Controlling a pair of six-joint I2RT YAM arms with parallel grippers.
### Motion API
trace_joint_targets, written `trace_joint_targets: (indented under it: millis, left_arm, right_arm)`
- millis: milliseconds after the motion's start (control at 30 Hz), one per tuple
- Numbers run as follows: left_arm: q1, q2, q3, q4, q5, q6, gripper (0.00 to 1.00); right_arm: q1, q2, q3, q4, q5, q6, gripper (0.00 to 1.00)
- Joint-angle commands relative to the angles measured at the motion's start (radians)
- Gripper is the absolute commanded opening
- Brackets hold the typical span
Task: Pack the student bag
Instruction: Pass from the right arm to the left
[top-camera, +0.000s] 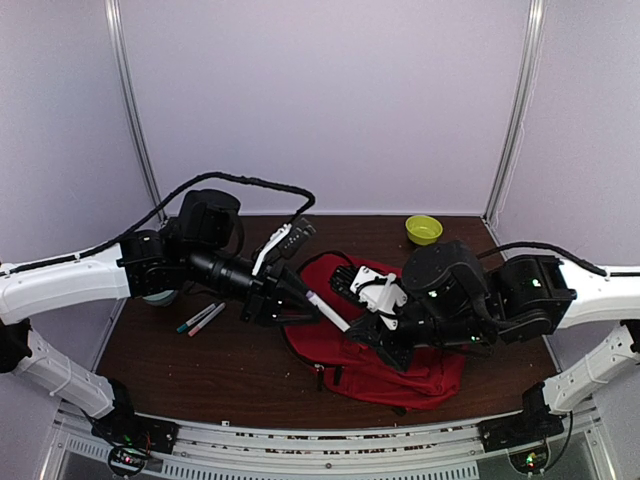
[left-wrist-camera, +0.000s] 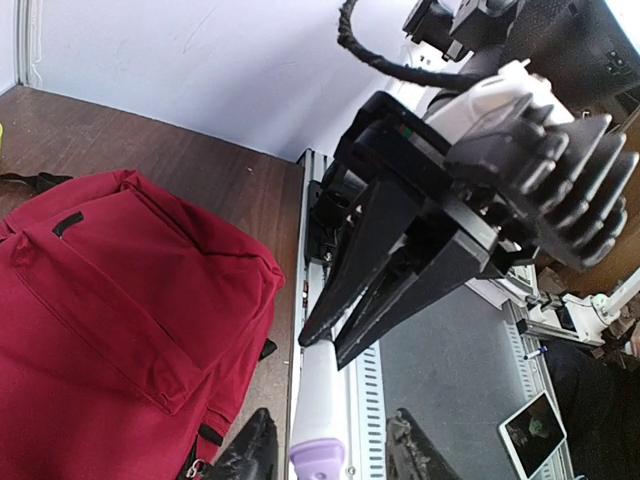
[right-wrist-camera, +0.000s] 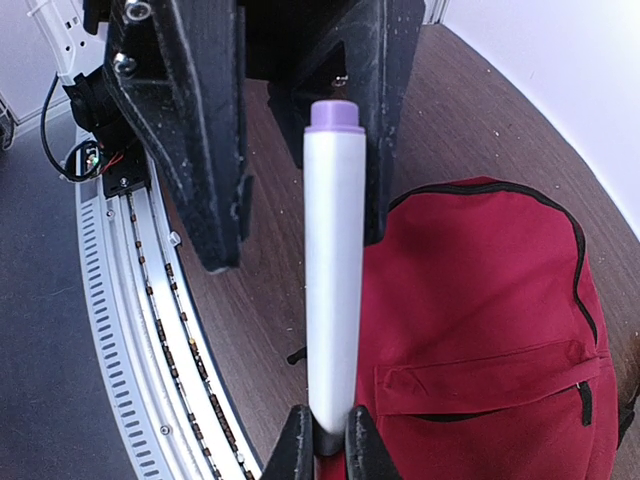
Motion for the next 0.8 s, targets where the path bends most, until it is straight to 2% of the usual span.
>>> trace_joint_targets:
  millis: [0,33,100,167,200,300,367,567,667,700,733,767]
  left_arm:
    - [-0.005,-0.006,0.014,0.054,0.015,0.003,0.32]
    - [-0.005,-0.007,0.012,0.054,0.015,0.003,0.29]
    - [-0.005,-0.008,0.006,0.055,0.005,0.001,0.29]
    - [-0.005,-0.009,0.003,0.062,-0.001,-0.004,0.43]
    - [-0.005,-0.009,0.000,0.068,-0.003,-0.007,0.47]
    - [-0.005,-0.007,0.000,0.084,-0.007,-0.016,0.47]
    - [-0.005,-0.005,0.002,0.093,-0.006,-0.020,0.40]
    - [-0.005,0.005,0.000,0.081,-0.016,-0.015,0.00]
    - [-0.005,-0.018,-0.023,0.091,-0.053,-0.015,0.00]
    - [-0.005,-0.026,-0.028,0.092,-0.071,-0.015,0.00]
    - [-0.005,-0.034,-0.029,0.088,-0.095,-0.018,0.00]
    - [-0.005,-0.037,-0.030,0.078,-0.126,-0.018,0.00]
  right_arm:
    - [-0.004,0.007,0.035,-0.013,-0.003,0.001,0.00]
    - [-0.005,0.007,0.035,-0.013,-0.003,0.002,0.00]
    - [-0.004,0.005,0.034,-0.011,-0.011,0.003,0.00]
    - [-0.004,0.005,0.034,-0.010,-0.024,0.003,0.00]
    - [-0.005,0.007,0.035,-0.008,-0.033,0.002,0.00]
    - [-0.004,0.015,0.038,-0.008,-0.049,0.001,0.00]
    - [-0.004,0.018,0.039,-0.008,-0.052,0.001,0.00]
    - [-0.004,0.011,0.038,-0.008,-0.030,0.003,0.00]
    - [-0.008,0.000,0.041,-0.019,-0.002,0.020,0.01]
    - [-0.015,-0.004,0.045,-0.029,0.010,0.036,0.13]
    - [-0.026,-0.009,0.044,-0.041,0.028,0.059,0.33]
    - [-0.044,-0.016,0.038,-0.055,0.057,0.086,0.43]
